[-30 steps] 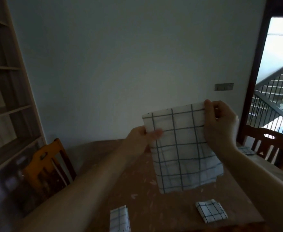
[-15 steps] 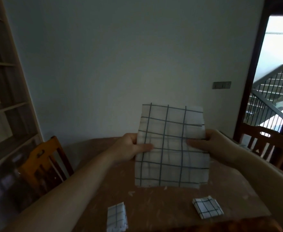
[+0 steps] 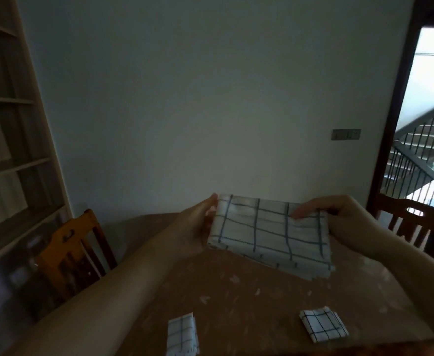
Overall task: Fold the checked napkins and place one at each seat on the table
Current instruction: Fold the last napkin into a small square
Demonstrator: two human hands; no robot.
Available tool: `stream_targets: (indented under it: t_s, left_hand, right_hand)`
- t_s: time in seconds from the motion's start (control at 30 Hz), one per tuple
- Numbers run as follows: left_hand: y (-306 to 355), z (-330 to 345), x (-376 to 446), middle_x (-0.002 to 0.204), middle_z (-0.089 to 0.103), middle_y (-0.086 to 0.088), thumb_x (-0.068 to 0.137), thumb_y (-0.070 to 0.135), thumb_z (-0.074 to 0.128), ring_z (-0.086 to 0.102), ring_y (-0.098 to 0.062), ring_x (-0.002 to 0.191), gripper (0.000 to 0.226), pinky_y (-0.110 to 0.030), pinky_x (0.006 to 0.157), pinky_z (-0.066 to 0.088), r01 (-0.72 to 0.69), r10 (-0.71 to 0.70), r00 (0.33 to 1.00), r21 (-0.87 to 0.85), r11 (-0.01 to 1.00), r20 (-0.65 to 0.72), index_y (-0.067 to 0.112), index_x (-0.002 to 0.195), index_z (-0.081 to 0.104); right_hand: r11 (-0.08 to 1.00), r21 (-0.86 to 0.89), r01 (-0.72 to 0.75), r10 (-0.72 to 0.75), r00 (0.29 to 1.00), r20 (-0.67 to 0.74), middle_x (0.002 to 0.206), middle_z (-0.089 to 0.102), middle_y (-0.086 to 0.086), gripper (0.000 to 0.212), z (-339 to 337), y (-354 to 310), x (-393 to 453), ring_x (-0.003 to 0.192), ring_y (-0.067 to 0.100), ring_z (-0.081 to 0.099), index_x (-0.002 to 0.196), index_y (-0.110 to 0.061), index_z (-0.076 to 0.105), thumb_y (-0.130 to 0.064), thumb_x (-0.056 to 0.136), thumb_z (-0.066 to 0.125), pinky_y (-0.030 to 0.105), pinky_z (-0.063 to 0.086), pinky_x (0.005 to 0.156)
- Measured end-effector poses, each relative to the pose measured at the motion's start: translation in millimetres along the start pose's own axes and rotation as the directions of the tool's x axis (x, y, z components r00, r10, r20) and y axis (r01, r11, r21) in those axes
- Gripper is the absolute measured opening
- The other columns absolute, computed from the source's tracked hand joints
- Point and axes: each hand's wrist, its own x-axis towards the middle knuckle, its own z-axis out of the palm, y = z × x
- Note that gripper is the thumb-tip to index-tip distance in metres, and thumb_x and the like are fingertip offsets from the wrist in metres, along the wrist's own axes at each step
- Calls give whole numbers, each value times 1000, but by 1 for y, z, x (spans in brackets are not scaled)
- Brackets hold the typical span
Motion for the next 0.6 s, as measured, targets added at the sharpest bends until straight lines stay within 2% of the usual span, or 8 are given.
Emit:
stream_targets:
  t_s: [0.07, 0.17, 0.27, 0.33, 0.37, 0.47, 0.53, 0.6]
  left_hand:
    - [-1, 4, -5, 75, 48, -8, 85, 61, 57, 48, -17, 61, 53, -28, 55, 45, 11, -15, 999, 102, 995, 37, 12, 105, 58]
    - [-3, 13, -13, 91, 74, -11, 88, 26, 66, 70, -25, 74, 30, -32, 58, 58, -114, 131, 991, 312, 943, -33, 6, 110, 66]
    - [-2, 9, -11, 96, 74, -9, 90, 14, 65, 72, -24, 81, 17, -35, 62, 58, -224, 300, 950, 473, 852, -91, 13, 107, 67]
    - [3, 10, -16, 87, 69, -6, 93, 16, 62, 67, -17, 69, 9, -29, 56, 53, -249, 341, 939, 596, 763, -44, 18, 100, 67]
    - [6, 11, -18, 86, 67, -7, 95, 18, 60, 65, -19, 70, 8, -31, 58, 52, -261, 337, 941, 647, 717, 6, 17, 100, 66]
    - [10, 20, -21, 94, 66, -18, 96, 28, 59, 64, -32, 80, 22, -47, 71, 51, -343, 296, 935, 709, 616, 195, 8, 103, 66]
    - [12, 26, -21, 90, 65, -25, 94, 39, 59, 63, -39, 75, 31, -49, 67, 51, -385, 297, 919, 744, 546, 258, 9, 97, 67]
    - [14, 31, -23, 72, 63, -17, 91, 50, 58, 58, -31, 61, 39, -42, 57, 46, -393, 327, 911, 768, 505, 251, 15, 77, 67]
  right_hand:
    - [990, -138, 29, -40, 996, -80, 80, 75, -13, 59, 3, -3, 0, 77, -3, 69, 77, -20, 78, 26, 82, 41, 11, 53, 61]
    - [958, -284, 21, -61, 989, -132, 91, 69, -18, 64, 6, -3, -2, 81, -7, 66, 82, -33, 73, 21, 82, 40, 13, 55, 63]
    - [957, -291, 4, 50, 983, 178, 118, 66, -11, 49, -4, 2, -6, 100, 6, 66, 95, -42, 73, 2, 89, 55, 30, 57, 84]
    - [992, -125, -6, 50, 936, 350, 130, 61, -5, 27, -7, -3, -7, 115, 12, 61, 115, -31, 68, -28, 89, 63, 35, 53, 93]
    - [998, -54, -31, 47, 940, 338, 129, 63, -3, 34, -4, -8, -6, 115, 13, 61, 120, -24, 65, -36, 89, 60, 33, 53, 93]
    - [992, -119, -36, 52, 989, 136, 102, 71, -4, 33, 24, -23, 7, 93, 5, 68, 111, -25, 64, -48, 90, 53, 20, 54, 75]
    - [978, -204, -50, 58, 998, 36, 81, 72, 0, 38, 46, -27, 19, 72, 8, 67, 90, -20, 70, -54, 86, 53, 23, 52, 63]
    - [979, -198, -46, 25, 994, -106, 57, 60, 0, 43, 59, -27, 24, 54, 9, 54, 67, -8, 65, -43, 89, 59, 28, 43, 53]
